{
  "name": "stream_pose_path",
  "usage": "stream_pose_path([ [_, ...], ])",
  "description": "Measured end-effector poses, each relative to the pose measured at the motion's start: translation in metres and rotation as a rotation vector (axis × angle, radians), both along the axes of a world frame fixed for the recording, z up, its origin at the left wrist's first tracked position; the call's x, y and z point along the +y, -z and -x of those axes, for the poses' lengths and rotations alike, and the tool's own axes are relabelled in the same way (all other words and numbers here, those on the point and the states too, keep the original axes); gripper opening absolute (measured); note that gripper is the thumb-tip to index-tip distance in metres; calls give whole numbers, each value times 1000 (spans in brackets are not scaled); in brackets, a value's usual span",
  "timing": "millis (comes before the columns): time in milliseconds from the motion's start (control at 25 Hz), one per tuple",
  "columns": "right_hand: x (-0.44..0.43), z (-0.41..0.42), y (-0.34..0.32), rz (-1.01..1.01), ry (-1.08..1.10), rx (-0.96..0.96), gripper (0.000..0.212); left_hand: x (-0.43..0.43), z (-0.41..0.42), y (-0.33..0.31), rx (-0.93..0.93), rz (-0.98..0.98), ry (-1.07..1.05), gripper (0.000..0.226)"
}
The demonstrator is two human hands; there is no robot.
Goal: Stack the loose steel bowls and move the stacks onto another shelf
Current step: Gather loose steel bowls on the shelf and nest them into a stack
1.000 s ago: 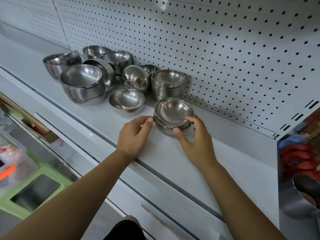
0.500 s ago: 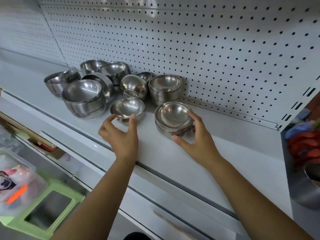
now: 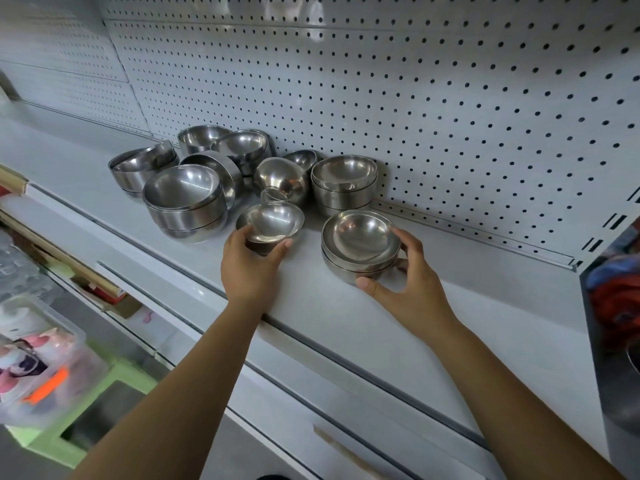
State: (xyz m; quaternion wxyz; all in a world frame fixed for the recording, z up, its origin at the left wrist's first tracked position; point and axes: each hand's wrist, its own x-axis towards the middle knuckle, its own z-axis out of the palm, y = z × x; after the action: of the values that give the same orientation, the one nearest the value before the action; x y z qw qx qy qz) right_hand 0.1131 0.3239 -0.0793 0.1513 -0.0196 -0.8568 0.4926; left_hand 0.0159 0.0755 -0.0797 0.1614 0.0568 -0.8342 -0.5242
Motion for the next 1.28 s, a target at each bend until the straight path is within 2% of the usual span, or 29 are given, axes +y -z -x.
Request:
stream_pose_path([
  [160, -2, -1, -2, 7, 7, 2, 95, -5, -9, -2, 24, -146, 58, 82],
  [360, -2, -2, -2, 5, 12, 7, 98, 3, -27, -25, 137, -261, 180, 70],
  [520, -3, -3, -4, 2, 11, 22, 96, 10, -29, -51, 167, -265, 420, 68],
  [680, -5, -7, -8, 13, 7, 24, 91, 21, -22, -60, 112, -151, 572, 73],
  [920, -2, -9, -6, 28, -5, 22, 102, 31, -24, -47, 58, -82, 615, 77],
  [1280, -2, -9, -5, 76, -39, 12, 100, 38, -28, -41, -12, -177, 714, 69],
])
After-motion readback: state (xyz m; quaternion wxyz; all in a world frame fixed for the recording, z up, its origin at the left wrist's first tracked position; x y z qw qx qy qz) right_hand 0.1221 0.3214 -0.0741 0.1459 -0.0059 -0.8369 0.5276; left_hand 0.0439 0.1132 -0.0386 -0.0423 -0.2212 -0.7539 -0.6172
